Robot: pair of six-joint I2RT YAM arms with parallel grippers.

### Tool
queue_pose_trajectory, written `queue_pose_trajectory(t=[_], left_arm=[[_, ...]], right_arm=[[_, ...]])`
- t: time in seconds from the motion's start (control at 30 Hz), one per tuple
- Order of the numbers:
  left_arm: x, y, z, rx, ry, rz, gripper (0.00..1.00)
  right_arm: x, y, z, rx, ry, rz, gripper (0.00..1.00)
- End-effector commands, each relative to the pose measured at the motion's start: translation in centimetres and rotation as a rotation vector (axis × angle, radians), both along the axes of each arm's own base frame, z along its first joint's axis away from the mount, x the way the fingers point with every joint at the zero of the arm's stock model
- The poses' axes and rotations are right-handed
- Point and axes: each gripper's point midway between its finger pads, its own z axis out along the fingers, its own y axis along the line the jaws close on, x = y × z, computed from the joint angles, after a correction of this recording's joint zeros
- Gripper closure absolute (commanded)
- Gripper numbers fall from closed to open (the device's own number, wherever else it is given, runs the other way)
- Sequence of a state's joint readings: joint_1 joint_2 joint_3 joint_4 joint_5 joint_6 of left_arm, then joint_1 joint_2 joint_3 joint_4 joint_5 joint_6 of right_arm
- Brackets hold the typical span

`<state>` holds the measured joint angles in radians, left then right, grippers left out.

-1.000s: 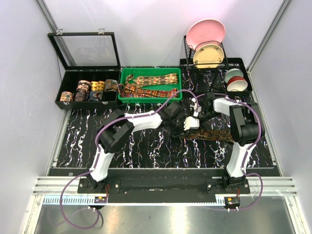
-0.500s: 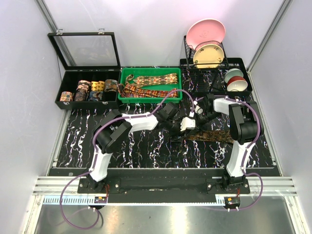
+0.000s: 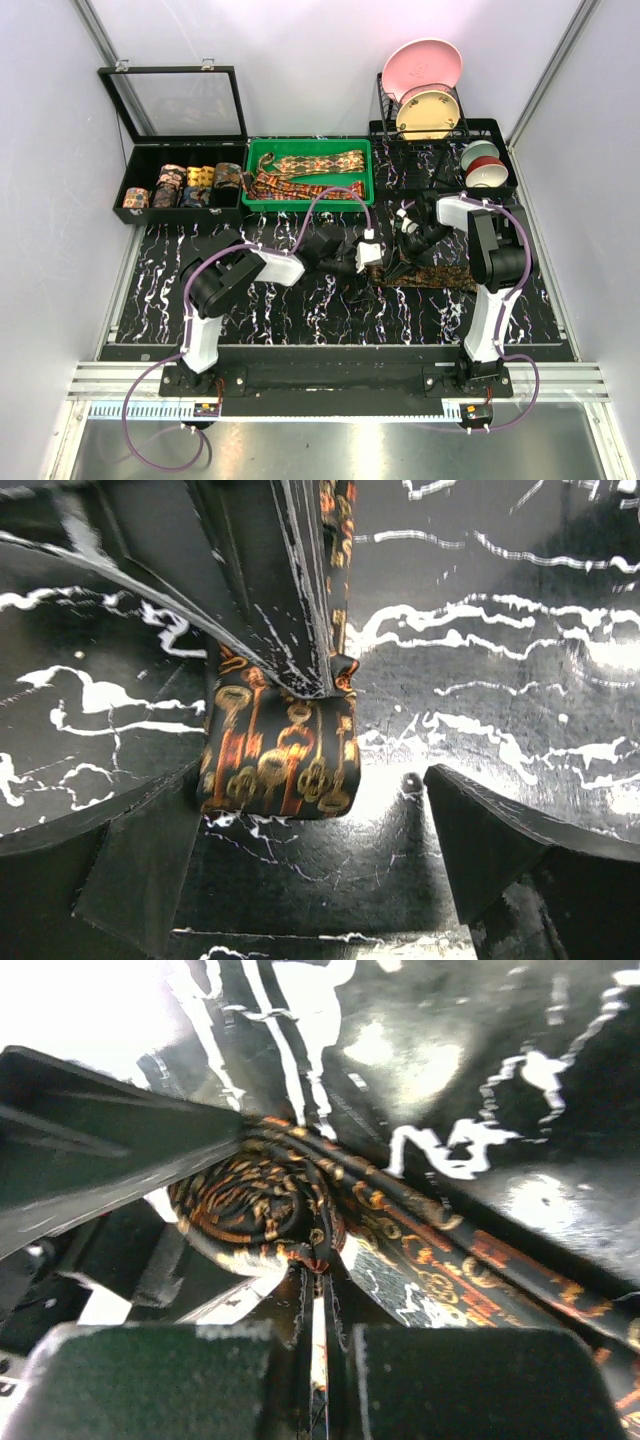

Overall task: Roll the ties
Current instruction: Roll the tie at the center of the board.

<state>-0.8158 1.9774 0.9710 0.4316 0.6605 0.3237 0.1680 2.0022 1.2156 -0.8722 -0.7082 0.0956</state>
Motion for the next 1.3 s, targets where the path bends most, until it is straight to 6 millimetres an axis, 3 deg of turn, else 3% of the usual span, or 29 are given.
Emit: queue_pose_trajectory(t=[0.0,0.27,0.6,0.87,0.97,1.0,1.07,1.23,1.27], left_arm=[[1.8,-2.3,4.1,-0.204,-0.095,-0.001,0.05],[1.6,-3.1,2.1,-0.217,-0.041,-0.003,0.19],[1.9,-2.3,2.0,-0.198,-0.104,0.015,0.16],[1.4,-3.2,1.9,-0.182,-0.162,0.008,0.09],[0.9,-3.4,1.2,-0.147,-0.155,-0.023,0.19],[1.0,-3.6,1.1,-0.133,-0.16,-0.024,0.29],[0.9,-3.5,1.2,-0.123,-0.166,-0.025,0.34],[0.9,-2.5,1.4,-0.083,-0.199,-0.012,0.24],[0.7,-2.0,0.5,-0.026,-0.188,-0.018,0.23]], right_arm=[[0.3,-2.6,-3.8,-0.206,-0.004,0.052,1.0],[0.6,-2.5,-4.3,-0.216,0.038,0.059,1.0],[0.4,-2.5,-4.0,-0.209,0.046,0.071,1.0],[0.1,-2.1,-4.0,-0.195,0.059,0.084,1.0],[0.1,-2.2,-4.0,-0.191,0.06,0.086,1.0],[0.1,-2.1,-4.0,-0.189,0.062,0.087,1.0],[0.1,-2.1,-3.9,-0.186,0.062,0.092,1.0],[0.1,-2.0,-3.9,-0.179,0.068,0.093,1.0],[0.1,-2.0,-3.8,-0.178,0.067,0.095,1.0]])
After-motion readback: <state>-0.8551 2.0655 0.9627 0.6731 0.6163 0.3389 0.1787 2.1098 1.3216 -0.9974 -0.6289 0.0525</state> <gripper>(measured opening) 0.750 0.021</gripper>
